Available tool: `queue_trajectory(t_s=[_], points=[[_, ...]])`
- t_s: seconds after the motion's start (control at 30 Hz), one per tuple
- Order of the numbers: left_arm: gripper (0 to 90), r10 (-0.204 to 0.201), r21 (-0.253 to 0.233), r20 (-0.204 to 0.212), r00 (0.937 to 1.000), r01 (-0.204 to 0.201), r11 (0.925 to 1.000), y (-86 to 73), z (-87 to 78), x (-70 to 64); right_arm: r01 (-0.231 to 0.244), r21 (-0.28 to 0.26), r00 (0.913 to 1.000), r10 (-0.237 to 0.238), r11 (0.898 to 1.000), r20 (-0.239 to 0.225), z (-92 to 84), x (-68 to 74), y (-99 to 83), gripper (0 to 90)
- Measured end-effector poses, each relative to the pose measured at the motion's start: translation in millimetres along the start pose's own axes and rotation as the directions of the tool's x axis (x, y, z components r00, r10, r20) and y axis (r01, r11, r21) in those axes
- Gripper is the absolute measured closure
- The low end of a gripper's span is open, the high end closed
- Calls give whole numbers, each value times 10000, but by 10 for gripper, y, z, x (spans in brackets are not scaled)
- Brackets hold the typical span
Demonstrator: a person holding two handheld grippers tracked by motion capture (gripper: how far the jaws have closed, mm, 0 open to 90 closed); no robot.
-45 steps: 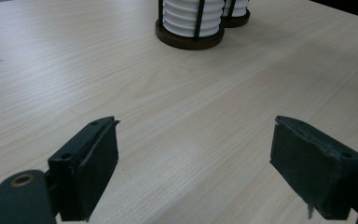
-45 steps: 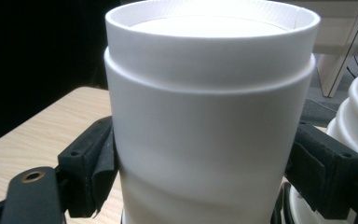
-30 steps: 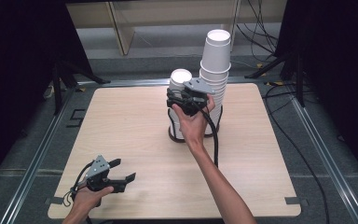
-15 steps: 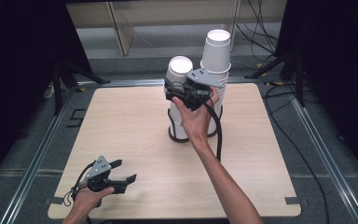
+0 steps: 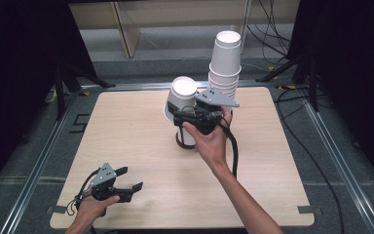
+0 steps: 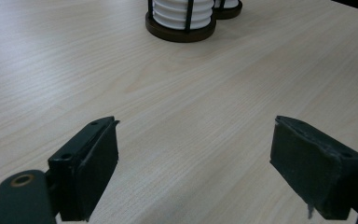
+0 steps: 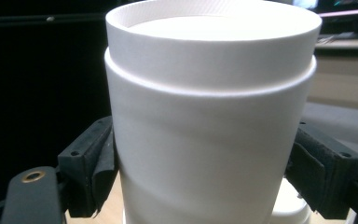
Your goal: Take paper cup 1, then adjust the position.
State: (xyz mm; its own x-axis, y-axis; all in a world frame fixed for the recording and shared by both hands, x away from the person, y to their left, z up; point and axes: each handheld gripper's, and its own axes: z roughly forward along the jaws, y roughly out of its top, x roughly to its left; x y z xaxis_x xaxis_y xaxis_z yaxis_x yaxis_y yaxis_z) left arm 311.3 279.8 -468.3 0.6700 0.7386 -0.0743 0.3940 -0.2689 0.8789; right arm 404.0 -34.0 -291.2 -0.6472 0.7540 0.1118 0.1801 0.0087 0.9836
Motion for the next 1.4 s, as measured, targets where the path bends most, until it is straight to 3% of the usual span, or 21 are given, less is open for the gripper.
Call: queue_trajectory(t_s=[0.1,0.13,0.2,0.23,0.27,0.3,0.43,0.47,0.63,0.7,0.8,0.87,0.9,0.93,1.03,1.07,1.17,1.2,1.23,1.3,1.4], points=[[148,-17,-12,18,10000,17,10000,-1,4,-2,-140,378,9992,153,9992,-357,-21,19,-148,180],[148,-16,-39,26,10000,16,10000,-1,6,-1,125,319,9991,-112,9994,-409,-18,7,-199,180],[148,-17,-40,18,10000,17,10000,0,6,0,-115,461,9965,153,9989,-827,-18,24,-319,180],[148,-2,-30,20,10000,2,10000,0,4,1,121,449,9964,-82,9989,-842,-17,14,-356,180],[148,-3,-39,28,10000,3,10000,0,5,2,-91,657,9954,153,9978,-948,-24,34,-407,180],[148,-11,-40,25,10000,11,10000,0,6,2,125,681,9946,-53,9976,-1036,-26,27,-463,180],[148,-42,-159,105,9999,44,9999,2,8,0,-165,1128,9879,336,9935,-1513,-26,71,-598,180],[148,-87,-186,123,9999,89,9998,4,5,-3,155,1015,9895,-7,9947,-1446,-26,59,-622,180],[148,15,-82,19,10000,-15,10000,14,-16,-1,39,1438,9832,224,9896,-1809,-35,109,-739,180],[148,-25,-313,161,9999,30,9995,8,-2,2,156,1295,9819,93,9915,-1891,-25,104,-788,180],[148,-102,-384,159,9998,108,9992,8,0,1,-146,1563,9779,467,9876,-2039,-30,118,-865,180],[148,-113,-387,151,9998,119,9992,5,-3,0,31,1829,9778,354,9831,-2065,-36,113,-910,180],[148,-118,-398,160,9998,124,9991,6,-4,0,-282,1956,9735,714,9803,-2174,-36,122,-942,180],[148,-89,-247,85,9999,91,9997,12,-20,-2,-11,1796,9751,409,9837,-2180,-25,107,-969,180],[148,-89,-301,72,9999,91,9995,8,-28,-7,-210,2026,9731,666,9790,-2207,-27,110,-1037,180],[148,-159,-322,77,9998,161,9994,4,-27,-10,127,1910,9733,316,9815,-2272,-15,89,-1052,180],[148,-107,-561,188,9998,117,9984,5,-20,-4,-368,2335,9708,902,9717,-2223,-42,126,-1072,180],[148,-42,-341,97,9999,45,9994,10,-42,-8,-241,2253,9681,789,9740,-2377,-35,125,-1078,180],[148,-66,-404,152,9999,72,9992,4,-43,-12,-16,1985,9712,487,9801,-2331,-23,124,-1089,180],[148,-83,-599,302,9995,101,9982,4,-37,-13,-445,2303,9636,1026,9721,-2470,-31,172,-1103,180],[148,-53,-834,426,9991,88,9965,16,-44,-22,-158,2198,9611,755,9754,-2656,-7,209,-1135,180]])
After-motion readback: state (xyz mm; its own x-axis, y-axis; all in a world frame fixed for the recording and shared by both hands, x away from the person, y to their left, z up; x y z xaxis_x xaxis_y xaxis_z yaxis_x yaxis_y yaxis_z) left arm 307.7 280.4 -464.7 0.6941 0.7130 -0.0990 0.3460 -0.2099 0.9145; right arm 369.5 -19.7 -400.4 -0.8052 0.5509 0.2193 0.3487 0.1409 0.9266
